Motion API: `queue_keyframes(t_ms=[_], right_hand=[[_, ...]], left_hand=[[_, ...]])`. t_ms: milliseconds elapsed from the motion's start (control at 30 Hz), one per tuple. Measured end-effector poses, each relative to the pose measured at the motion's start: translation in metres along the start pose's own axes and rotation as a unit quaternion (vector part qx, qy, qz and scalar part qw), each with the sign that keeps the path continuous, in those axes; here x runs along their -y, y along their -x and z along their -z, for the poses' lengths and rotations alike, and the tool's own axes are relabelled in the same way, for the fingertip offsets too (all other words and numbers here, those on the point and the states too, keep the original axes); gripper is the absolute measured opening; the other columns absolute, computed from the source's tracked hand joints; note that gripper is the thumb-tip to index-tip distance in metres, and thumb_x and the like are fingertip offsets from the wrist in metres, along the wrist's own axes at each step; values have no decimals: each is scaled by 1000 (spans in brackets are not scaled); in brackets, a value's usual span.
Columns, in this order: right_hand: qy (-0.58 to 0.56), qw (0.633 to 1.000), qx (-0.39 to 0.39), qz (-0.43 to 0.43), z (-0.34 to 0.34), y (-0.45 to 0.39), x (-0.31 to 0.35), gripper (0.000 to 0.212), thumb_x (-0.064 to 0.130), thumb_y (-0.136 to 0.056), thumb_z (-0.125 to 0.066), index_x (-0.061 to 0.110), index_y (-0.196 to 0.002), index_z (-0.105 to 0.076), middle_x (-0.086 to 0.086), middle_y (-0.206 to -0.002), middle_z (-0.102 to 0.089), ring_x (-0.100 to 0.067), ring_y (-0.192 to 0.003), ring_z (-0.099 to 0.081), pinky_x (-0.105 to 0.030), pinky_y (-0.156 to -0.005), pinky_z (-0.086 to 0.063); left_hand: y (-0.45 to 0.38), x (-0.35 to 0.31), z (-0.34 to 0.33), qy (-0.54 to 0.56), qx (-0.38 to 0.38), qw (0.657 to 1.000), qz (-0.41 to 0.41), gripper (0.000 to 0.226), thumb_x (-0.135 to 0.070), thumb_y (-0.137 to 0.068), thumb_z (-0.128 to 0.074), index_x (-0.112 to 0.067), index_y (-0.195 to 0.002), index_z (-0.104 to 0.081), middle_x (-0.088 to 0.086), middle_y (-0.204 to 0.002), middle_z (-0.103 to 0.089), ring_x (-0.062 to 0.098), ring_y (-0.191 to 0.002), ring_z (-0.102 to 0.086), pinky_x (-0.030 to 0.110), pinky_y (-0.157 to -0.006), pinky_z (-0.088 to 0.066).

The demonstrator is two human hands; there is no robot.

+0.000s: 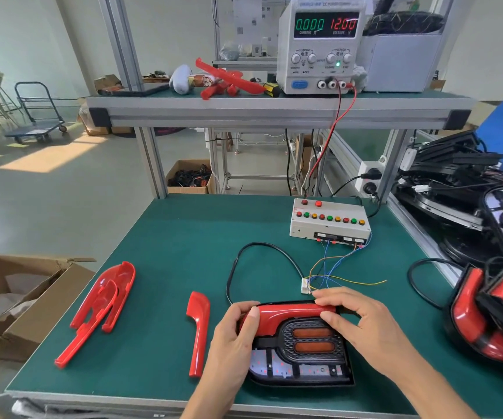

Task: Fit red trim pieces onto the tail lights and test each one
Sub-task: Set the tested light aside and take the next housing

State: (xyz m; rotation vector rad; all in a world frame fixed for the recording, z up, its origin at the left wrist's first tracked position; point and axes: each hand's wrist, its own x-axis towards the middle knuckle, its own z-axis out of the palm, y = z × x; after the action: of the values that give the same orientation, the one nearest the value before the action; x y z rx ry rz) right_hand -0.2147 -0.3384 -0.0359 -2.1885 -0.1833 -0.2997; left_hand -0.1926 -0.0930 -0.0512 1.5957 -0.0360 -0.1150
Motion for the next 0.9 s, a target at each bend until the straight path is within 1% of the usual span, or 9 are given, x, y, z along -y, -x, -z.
queue_keyframes(t_ms=[133, 300, 400, 533, 600, 667, 767, 833, 900], right_hand=[[-23, 1000, -1, -8, 3, 1, -4, 28, 14, -90, -76, 38, -102, -78, 27, -120, -70, 1, -120, -62, -20, -100, -48], [-42, 999, -1, -5, 5, 0, -3, 35, 7, -88, -77, 40, -101, -81, 24, -119, -71, -1, -116, -65, -13, -96, -48], [-50, 999, -1, -2, 6, -1, 0, 40, 3, -87, -77, 41, -100, -81, 24, -118, -72, -1, -113, -66, -11, -93, -49], [-67, 998, 4, 0, 4, 0, 1, 41, 4, -87, -76, 41, -103, -80, 23, -118, -72, -3, -113, -67, -17, -93, -53], [-77, 997, 4, -4, 1, 1, 1, 40, 4, -87, -76, 41, -103, -80, 22, -118, -72, -4, -113, -67, -20, -93, -54], [-84, 996, 4, -11, -1, 2, 1, 39, 4, -88, -75, 40, -103, -81, 20, -119, -72, -5, -114, -67, -22, -95, -55], [-98, 995, -9, -16, -2, 5, 3, 28, 15, -89, -74, 39, -101, -81, 17, -122, -72, -6, -118, -66, -21, -98, -52], [-117, 992, -26, -26, -5, 5, 6, 16, 29, -86, -73, 36, -97, -81, 16, -123, -71, -8, -117, -66, -21, -98, -51], [-143, 988, -32, -49, -10, 5, 9, 10, 32, -86, -73, 34, -95, -76, 16, -124, -70, -9, -114, -67, -25, -95, -54]], left_hand=[[0, 1, 1, 15, 3, 1000, 5, 13, -27, -100, -60, -25, -105, -72, -7, -102, -75, 10, -100, -68, 13, -81, -49], [1, -5, 1, 50, 18, 998, 26, 19, -31, -103, -55, -28, -101, -74, -3, -103, -76, 11, -100, -68, 21, -87, -49], [1, -8, -1, 35, 4, 999, 16, 27, -34, -105, -50, -29, -94, -74, -3, -95, -75, 7, -89, -67, 12, -78, -48], [0, -7, 2, 39, -9, 999, 15, 22, -22, -102, -57, -25, -90, -75, -2, -92, -74, 4, -82, -64, 9, -72, -46], [-1, -5, 4, 43, -4, 999, 21, 23, -20, -102, -57, -27, -91, -75, -5, -93, -74, 3, -84, -64, 9, -73, -45], [-1, -3, 4, 43, -3, 999, 26, 23, -19, -101, -57, -28, -93, -75, -4, -97, -74, 6, -90, -64, 16, -81, -46], [-2, -2, 3, 44, 5, 999, 32, 26, -17, -102, -54, -28, -91, -75, -2, -96, -74, 11, -89, -63, 27, -86, -46], [-2, -2, 1, 45, 6, 999, 23, 27, -16, -102, -53, -28, -91, -74, -3, -92, -73, 10, -84, -62, 27, -82, -45], [-1, -2, -3, 48, 10, 999, 13, 24, -16, -101, -56, -28, -91, -74, -4, -90, -73, 9, -82, -61, 26, -79, -44]])
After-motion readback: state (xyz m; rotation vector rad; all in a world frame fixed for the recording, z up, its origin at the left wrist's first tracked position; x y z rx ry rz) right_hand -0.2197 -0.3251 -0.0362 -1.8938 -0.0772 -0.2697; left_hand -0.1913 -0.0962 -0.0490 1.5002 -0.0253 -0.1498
